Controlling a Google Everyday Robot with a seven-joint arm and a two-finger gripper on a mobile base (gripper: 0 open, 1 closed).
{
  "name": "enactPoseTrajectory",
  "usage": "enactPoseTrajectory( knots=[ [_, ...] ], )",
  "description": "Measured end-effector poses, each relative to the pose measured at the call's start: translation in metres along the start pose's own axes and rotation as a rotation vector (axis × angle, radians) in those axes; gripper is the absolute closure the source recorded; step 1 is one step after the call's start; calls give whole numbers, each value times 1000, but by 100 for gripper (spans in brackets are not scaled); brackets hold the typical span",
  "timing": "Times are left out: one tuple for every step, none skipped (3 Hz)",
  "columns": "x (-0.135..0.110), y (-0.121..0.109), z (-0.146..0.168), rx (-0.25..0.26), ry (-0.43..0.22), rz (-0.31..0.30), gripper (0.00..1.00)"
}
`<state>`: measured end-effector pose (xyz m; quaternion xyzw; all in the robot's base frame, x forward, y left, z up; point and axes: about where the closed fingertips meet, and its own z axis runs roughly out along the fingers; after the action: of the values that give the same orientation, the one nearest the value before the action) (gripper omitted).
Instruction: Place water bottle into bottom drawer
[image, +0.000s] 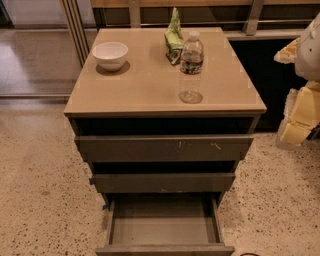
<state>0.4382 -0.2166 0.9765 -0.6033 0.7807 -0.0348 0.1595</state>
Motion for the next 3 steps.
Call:
enactPoseTrajectory(
  knots=[
    [-1, -4, 1, 7, -4, -1, 0],
    [-3, -19, 7, 32, -18, -3, 0],
    [-16, -61, 27, 85, -88, 8, 0]
  ],
)
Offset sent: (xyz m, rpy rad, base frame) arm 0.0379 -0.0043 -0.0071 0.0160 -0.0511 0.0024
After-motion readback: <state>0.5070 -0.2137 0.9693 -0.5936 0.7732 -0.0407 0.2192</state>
